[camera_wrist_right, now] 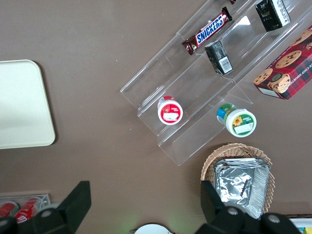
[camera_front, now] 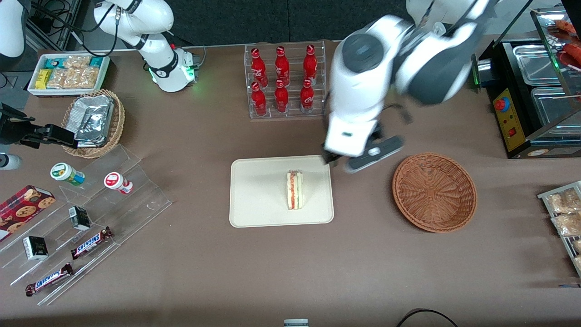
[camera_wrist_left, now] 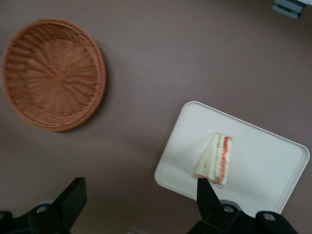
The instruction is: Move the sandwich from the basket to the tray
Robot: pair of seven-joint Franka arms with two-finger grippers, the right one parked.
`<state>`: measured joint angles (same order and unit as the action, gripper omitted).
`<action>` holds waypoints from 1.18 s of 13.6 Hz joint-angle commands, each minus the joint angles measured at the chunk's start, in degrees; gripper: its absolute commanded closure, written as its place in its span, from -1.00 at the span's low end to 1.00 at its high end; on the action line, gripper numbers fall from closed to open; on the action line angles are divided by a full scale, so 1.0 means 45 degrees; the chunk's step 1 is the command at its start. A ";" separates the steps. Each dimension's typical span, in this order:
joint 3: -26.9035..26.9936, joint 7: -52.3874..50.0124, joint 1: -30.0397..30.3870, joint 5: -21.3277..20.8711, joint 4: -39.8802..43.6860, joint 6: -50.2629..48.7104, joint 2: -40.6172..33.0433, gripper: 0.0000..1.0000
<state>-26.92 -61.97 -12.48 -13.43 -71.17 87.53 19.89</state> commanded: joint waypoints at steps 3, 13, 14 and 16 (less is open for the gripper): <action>-0.0013 0.3101 0.2085 0.1029 -0.0552 -0.2085 -0.2248 -1.00; 0.5822 1.1521 0.2187 0.3060 -0.1002 -0.4218 -0.5551 -1.00; 0.6097 1.1777 0.2168 0.3217 -0.1001 -0.4218 -0.5571 -1.00; 0.6236 1.1994 0.2226 0.3218 -0.1021 -0.4237 -0.5786 -1.00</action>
<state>0.69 -9.32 -2.46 0.05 -74.05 68.28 -4.48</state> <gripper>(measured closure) 0.000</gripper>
